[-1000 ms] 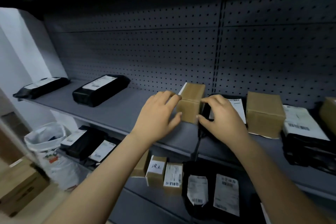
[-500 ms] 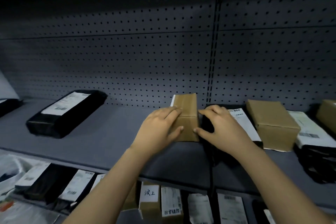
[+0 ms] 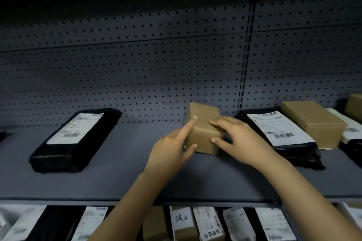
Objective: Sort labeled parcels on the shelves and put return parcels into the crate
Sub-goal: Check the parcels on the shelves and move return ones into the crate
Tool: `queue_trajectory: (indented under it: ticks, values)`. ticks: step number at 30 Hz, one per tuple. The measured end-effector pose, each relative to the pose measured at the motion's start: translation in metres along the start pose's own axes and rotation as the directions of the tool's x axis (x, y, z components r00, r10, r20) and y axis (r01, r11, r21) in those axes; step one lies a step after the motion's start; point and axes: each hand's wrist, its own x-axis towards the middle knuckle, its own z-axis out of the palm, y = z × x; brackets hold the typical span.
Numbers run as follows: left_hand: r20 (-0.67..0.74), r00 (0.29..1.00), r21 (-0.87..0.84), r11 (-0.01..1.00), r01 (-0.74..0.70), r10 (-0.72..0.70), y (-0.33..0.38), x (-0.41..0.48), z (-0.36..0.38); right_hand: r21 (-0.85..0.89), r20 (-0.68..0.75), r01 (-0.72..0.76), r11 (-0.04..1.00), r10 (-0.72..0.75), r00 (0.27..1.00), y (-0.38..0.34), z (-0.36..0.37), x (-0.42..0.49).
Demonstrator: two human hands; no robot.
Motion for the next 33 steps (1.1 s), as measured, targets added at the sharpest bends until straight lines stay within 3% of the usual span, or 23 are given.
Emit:
queue_trajectory:
  ticks: [5,13,16,21,24,28,33]
  values:
    - [0.034,0.999,-0.073,0.997,0.006,-0.004,-0.017,-0.007,0.002,0.014,-0.042,-0.027,1.0,0.027,0.999,-0.015,0.014,-0.001]
    - [0.032,0.999,-0.135,0.991,-0.007,0.011,-0.028,-0.006,-0.006,0.189,-0.058,-0.28,0.941,0.296,0.954,-0.021,0.038,-0.008]
    - [0.015,1.0,-0.158,0.987,0.015,-0.013,-0.036,-0.008,-0.012,0.248,-0.024,-0.29,0.924,0.306,0.952,-0.027,0.044,-0.006]
    - [0.004,0.992,-0.196,0.973,0.124,-0.125,-0.053,-0.012,-0.02,0.279,-0.101,-0.191,0.941,0.227,0.969,-0.043,0.048,0.008]
    - [0.016,0.996,-0.238,0.967,0.094,-0.093,-0.061,-0.013,-0.023,0.222,-0.126,-0.125,0.967,0.156,0.98,-0.053,0.05,0.016]
    - [-0.088,0.996,-0.336,0.942,-0.026,-0.004,-0.059,-0.015,-0.031,0.199,-0.137,-0.069,0.977,0.098,0.986,-0.063,0.053,0.026]
    - [-0.057,0.998,-0.225,0.974,-0.012,-0.001,-0.069,-0.015,-0.036,0.243,-0.11,-0.09,0.966,0.12,0.987,-0.069,0.06,0.031]
